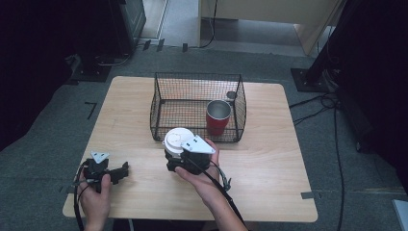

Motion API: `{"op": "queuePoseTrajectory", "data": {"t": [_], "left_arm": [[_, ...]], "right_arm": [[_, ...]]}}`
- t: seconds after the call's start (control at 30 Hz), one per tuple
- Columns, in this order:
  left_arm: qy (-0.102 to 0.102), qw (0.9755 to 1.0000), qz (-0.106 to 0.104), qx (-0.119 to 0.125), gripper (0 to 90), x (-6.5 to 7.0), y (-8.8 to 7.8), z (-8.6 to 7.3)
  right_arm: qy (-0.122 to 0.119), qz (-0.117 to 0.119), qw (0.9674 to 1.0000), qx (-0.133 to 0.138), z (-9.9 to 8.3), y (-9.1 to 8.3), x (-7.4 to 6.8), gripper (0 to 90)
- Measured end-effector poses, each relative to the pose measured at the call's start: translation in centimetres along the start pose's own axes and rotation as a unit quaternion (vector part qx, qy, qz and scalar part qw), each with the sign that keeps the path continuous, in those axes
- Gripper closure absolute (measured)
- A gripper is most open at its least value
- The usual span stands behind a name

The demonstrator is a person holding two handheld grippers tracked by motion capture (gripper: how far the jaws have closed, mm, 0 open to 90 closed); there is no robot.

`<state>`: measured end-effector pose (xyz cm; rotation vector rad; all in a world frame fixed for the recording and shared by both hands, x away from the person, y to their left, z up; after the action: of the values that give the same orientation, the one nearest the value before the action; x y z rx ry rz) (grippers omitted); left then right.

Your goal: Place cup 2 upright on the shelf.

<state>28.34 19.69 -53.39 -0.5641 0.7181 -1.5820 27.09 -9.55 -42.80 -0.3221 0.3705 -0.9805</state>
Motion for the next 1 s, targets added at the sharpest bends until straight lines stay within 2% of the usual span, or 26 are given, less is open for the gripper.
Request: {"op": "queuePoseTrajectory", "data": {"t": [0.67,1.0], "left_arm": [[0.000,1.0000,0.000,0.000,0.0,0.0,0.0,0.0],[0.000,1.0000,0.000,-0.001,0.0,0.0,0.0,0.0]], "right_arm": [[-0.009,-0.001,0.9995,0.031,2.9,-0.8,-0.2,16.1],[-0.011,-0.002,0.9990,0.044,3.8,-0.9,-0.3,16.0]]}}
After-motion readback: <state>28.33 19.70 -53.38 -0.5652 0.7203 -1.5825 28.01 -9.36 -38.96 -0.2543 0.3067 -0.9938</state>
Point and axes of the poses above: each handheld gripper's, and its own axes: y roughly forward along the jaws, z roughly out of its top, x roughly to its right, the point moved 2 cm from there along y, roughly forward along the jaws, and after that the axes turned 3 degrees about y, right-handed, at the moved point
